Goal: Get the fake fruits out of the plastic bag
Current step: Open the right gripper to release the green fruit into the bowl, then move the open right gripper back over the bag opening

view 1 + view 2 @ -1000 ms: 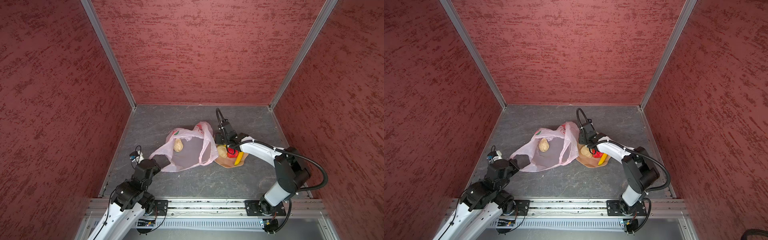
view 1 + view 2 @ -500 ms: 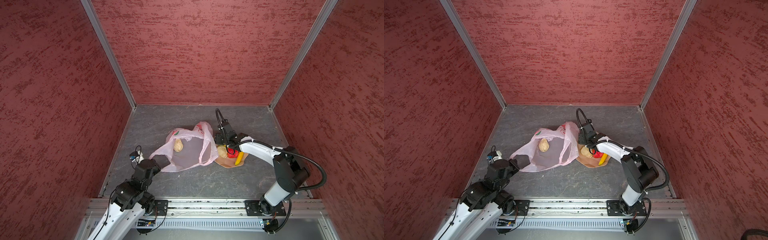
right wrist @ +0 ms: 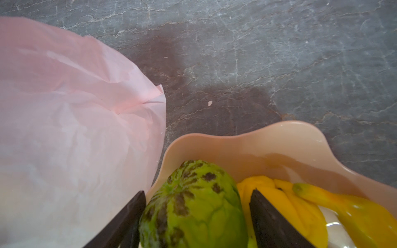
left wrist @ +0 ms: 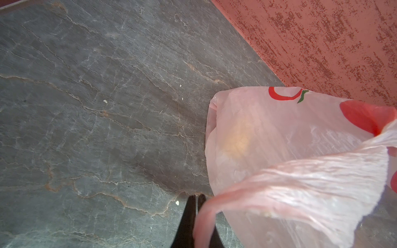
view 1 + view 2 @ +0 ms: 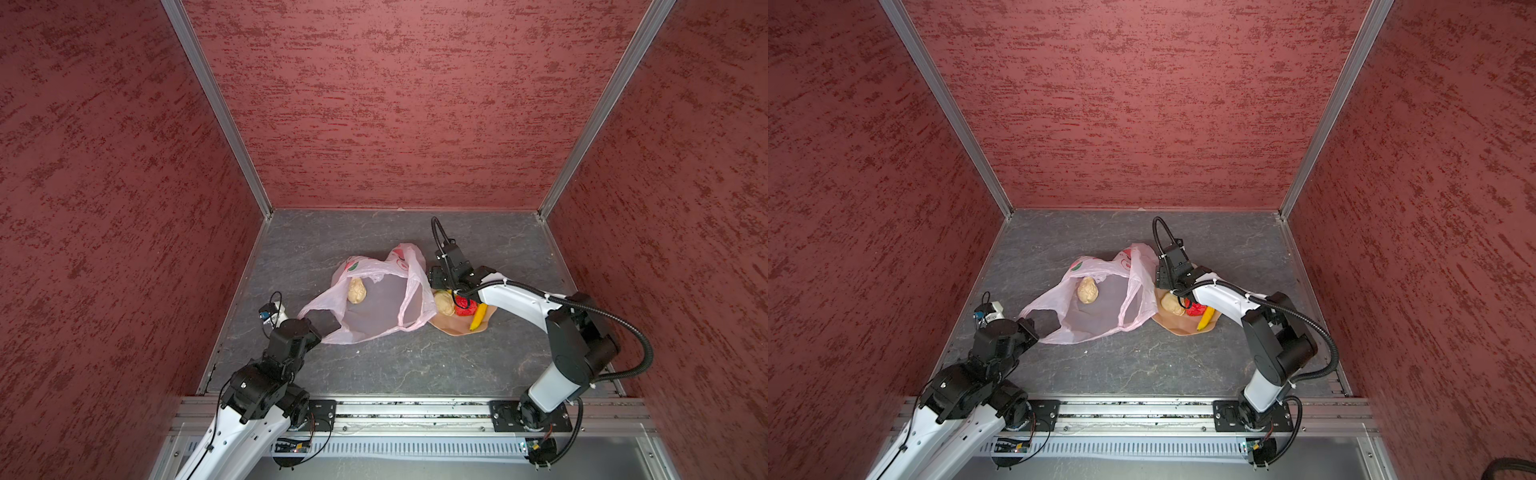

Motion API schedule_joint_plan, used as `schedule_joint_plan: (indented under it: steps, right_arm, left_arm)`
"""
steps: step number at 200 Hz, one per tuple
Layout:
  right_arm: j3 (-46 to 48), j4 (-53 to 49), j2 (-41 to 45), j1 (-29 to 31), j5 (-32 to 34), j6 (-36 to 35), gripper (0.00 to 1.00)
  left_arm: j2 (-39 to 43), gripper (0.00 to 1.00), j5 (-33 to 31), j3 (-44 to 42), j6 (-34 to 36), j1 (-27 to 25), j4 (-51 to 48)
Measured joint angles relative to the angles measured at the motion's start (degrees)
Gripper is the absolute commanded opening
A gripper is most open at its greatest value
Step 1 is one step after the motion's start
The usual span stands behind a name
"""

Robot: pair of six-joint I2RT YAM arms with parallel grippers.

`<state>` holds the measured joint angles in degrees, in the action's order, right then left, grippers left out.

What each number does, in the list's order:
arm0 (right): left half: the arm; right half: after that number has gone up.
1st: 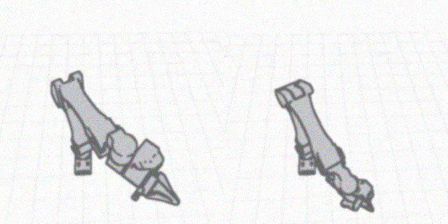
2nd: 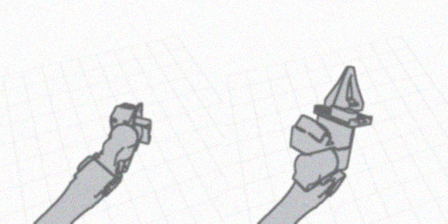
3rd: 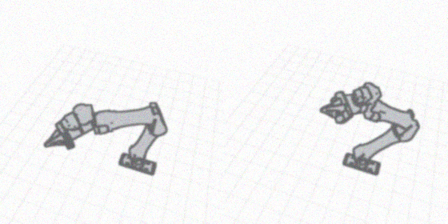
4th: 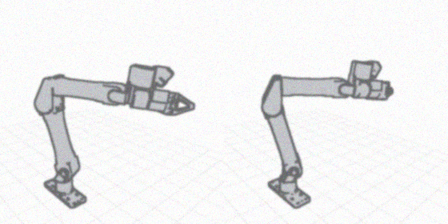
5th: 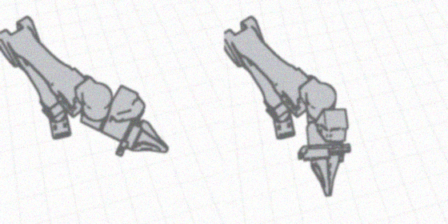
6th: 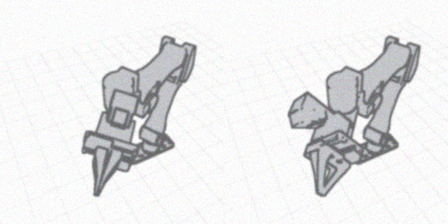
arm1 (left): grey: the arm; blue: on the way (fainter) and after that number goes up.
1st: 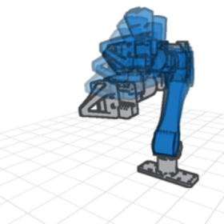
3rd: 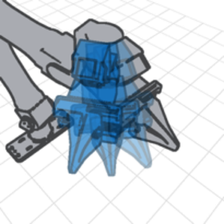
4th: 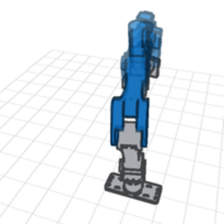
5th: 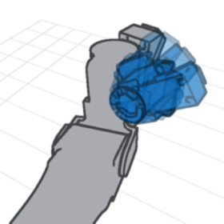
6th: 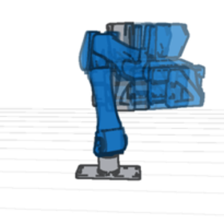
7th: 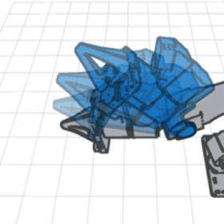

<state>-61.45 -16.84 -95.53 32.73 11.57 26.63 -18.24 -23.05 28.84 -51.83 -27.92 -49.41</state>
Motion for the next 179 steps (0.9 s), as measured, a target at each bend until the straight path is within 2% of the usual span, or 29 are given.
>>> schedule_joint_plan:
  steps: [111, 151, 179]
  right_arm:
    - [-1.1, -0.5, 3.0, 0.0, 0.2, -0.1, 0.82]
    - [-1.1, -1.7, 7.4, 0.0, 0.2, 0.0, 0.78]
    - [-1.1, -3.7, 15.4, 0.1, -0.2, -0.2, 0.73]
  left_arm:
    - [0.3, 0.08, 0.0, 0.0, 0.0, 0.0, -0.3]
    - [0.7, 0.08, 0.0, 0.1, 0.0, 0.0, -0.3]
    - [0.8, 0.08, 0.0, 0.8, 0.0, 0.0, -0.7]
